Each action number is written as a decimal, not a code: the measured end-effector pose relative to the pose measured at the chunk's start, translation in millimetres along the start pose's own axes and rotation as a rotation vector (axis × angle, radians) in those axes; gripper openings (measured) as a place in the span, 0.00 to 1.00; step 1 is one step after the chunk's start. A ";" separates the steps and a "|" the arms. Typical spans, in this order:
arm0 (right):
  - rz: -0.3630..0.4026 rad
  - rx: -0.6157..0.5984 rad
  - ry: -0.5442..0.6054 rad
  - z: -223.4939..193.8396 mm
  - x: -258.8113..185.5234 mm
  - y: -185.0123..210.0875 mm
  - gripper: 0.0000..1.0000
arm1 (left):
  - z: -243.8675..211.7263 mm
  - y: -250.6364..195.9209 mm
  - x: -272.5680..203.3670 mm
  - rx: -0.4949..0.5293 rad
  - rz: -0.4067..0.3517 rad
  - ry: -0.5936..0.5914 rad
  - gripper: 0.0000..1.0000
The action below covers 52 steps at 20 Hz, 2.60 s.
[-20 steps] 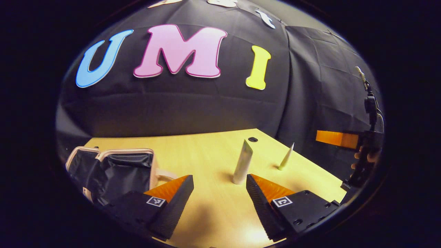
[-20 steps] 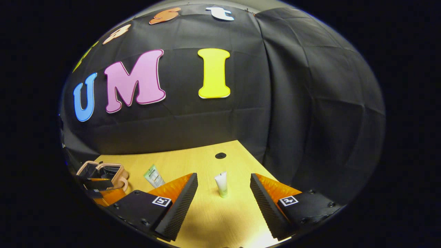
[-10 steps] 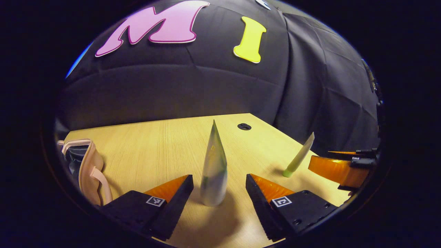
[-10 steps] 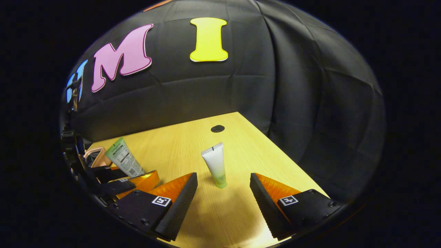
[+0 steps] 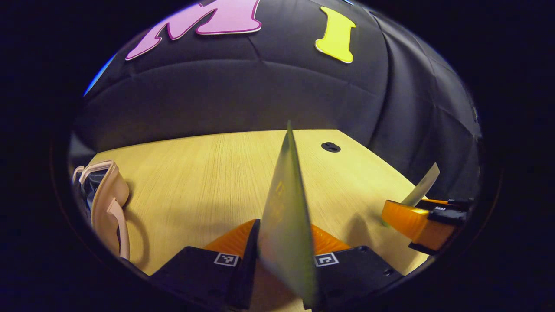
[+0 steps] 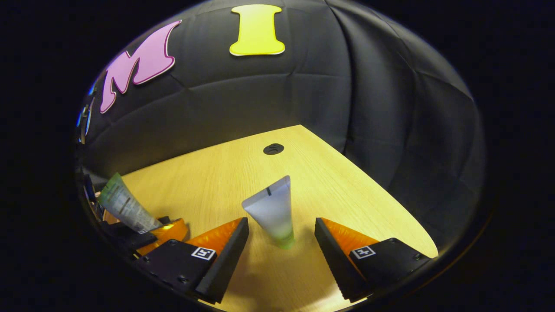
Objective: First open the suitcase, pack the skin care products into it, and then close the suitcase.
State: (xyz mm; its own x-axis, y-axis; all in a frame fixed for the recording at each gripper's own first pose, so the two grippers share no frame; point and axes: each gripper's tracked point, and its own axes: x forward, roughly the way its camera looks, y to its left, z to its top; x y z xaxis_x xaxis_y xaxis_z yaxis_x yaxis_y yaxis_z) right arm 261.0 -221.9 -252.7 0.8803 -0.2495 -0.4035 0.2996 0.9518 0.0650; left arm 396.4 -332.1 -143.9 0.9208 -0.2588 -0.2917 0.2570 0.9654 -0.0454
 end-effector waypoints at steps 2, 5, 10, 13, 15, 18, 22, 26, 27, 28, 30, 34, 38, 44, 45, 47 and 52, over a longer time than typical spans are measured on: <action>-0.022 -0.007 0.005 -0.9 12.3 -2.4 0.97 | -2.2 4.8 -6.0 -0.023 0.002 0.000 0.45; -0.089 -0.009 0.013 -3.7 20.8 -17.1 0.96 | -9.6 15.0 -19.5 -0.053 0.010 0.007 0.43; -0.084 -0.010 0.011 -2.9 19.0 -19.5 0.40 | -14.6 34.9 -45.0 -0.096 0.025 -0.004 0.43; -0.033 -0.057 -0.021 7.2 -1.6 -3.9 0.24 | -6.3 50.6 -72.1 -0.099 0.034 -0.042 0.43; 0.017 -0.070 -0.043 16.2 -23.1 16.0 0.31 | 6.2 63.7 -96.3 -0.085 0.046 -0.070 0.43; 0.093 -0.107 -0.059 28.5 -69.8 49.5 0.31 | 39.4 92.2 -149.8 -0.106 0.063 -0.144 0.46; 0.241 -0.178 -0.082 37.7 -130.4 115.1 0.30 | 68.1 171.7 -227.6 -0.195 0.141 -0.190 0.42; 0.388 -0.241 -0.062 35.2 -177.6 182.5 0.30 | 50.6 273.7 -266.1 -0.180 0.254 -0.109 0.43; 0.422 -0.235 -0.051 34.0 -188.2 198.8 0.30 | 40.1 292.5 -264.3 -0.166 0.257 -0.055 0.43; 0.446 -0.239 -0.046 32.7 -194.7 209.1 0.31 | 26.6 309.4 -256.2 -0.152 0.248 0.016 0.43; 0.493 -0.250 -0.035 29.5 -207.5 229.9 0.30 | -5.2 332.5 -239.4 -0.139 0.227 0.177 0.46; 0.569 -0.275 -0.009 23.2 -221.7 252.6 0.30 | -42.8 351.0 -202.6 -0.160 0.212 0.394 0.43; 0.673 -0.275 0.010 25.0 -236.9 282.8 0.30 | -76.8 353.8 -181.8 -0.166 0.253 0.564 0.43; 0.701 -0.335 0.028 22.3 -243.9 322.8 0.30 | -69.6 359.8 -181.7 -0.138 0.261 0.555 0.48; 0.695 -0.335 0.025 23.2 -242.3 329.7 0.31 | -60.9 361.0 -186.6 -0.138 0.257 0.515 0.49; 0.688 -0.323 0.044 19.7 -241.4 350.2 0.30 | -25.2 360.7 -212.3 -0.142 0.255 0.358 0.78; 0.647 -0.418 0.029 3.1 -231.9 402.8 0.30 | 39.9 389.0 -324.8 -0.107 0.374 -0.009 0.99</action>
State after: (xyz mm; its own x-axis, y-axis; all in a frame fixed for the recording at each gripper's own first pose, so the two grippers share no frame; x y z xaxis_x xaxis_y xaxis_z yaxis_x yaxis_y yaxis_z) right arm 178.7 218.7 -130.1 0.8213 0.3792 -0.4262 -0.4406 0.8962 -0.0518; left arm 209.0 126.2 -28.7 0.9480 0.1117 -0.2981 -0.1285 0.9910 -0.0371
